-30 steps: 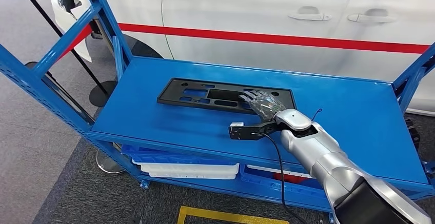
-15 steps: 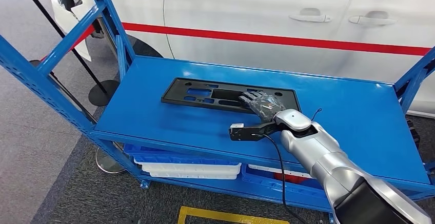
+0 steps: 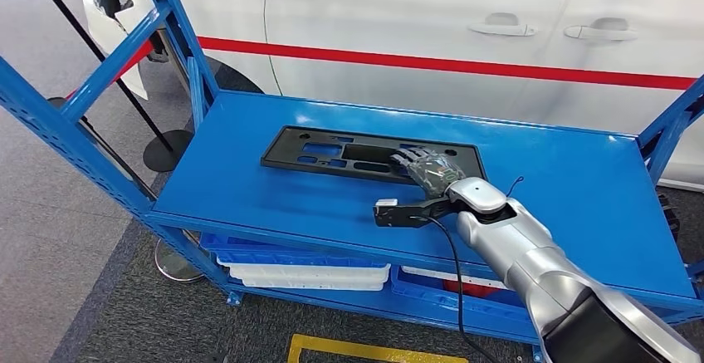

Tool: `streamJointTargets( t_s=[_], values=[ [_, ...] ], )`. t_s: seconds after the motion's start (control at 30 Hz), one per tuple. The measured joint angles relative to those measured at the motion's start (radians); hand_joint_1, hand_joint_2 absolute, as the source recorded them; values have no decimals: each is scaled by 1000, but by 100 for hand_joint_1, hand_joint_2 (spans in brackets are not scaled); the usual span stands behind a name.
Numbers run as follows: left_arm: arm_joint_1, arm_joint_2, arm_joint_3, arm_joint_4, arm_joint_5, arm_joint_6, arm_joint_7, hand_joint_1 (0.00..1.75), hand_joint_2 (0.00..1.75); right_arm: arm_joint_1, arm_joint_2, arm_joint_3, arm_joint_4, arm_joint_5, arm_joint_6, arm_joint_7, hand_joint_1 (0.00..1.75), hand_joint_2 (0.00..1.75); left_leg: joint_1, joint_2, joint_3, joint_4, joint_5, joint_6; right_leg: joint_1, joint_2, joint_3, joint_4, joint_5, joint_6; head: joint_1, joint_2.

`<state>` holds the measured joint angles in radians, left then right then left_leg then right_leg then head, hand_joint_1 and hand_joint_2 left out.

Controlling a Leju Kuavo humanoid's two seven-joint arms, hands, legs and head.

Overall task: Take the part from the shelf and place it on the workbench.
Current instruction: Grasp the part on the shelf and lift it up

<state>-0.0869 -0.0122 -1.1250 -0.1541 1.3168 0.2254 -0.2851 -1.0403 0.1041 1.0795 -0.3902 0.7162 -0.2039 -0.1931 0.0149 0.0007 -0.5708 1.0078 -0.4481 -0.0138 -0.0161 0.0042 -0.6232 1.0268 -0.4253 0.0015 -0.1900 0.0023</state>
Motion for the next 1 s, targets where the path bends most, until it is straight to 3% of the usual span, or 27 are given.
streamJointTargets(
  t_s=[1.0],
  values=[
    [0, 0, -2, 0, -1, -8, -2, 0, 0, 1, -42, -8, -16, 2, -38, 7, 175, 175, -1, 0, 0, 1, 0, 0, -1, -1, 0, 0, 0, 1, 0, 0]
  ],
)
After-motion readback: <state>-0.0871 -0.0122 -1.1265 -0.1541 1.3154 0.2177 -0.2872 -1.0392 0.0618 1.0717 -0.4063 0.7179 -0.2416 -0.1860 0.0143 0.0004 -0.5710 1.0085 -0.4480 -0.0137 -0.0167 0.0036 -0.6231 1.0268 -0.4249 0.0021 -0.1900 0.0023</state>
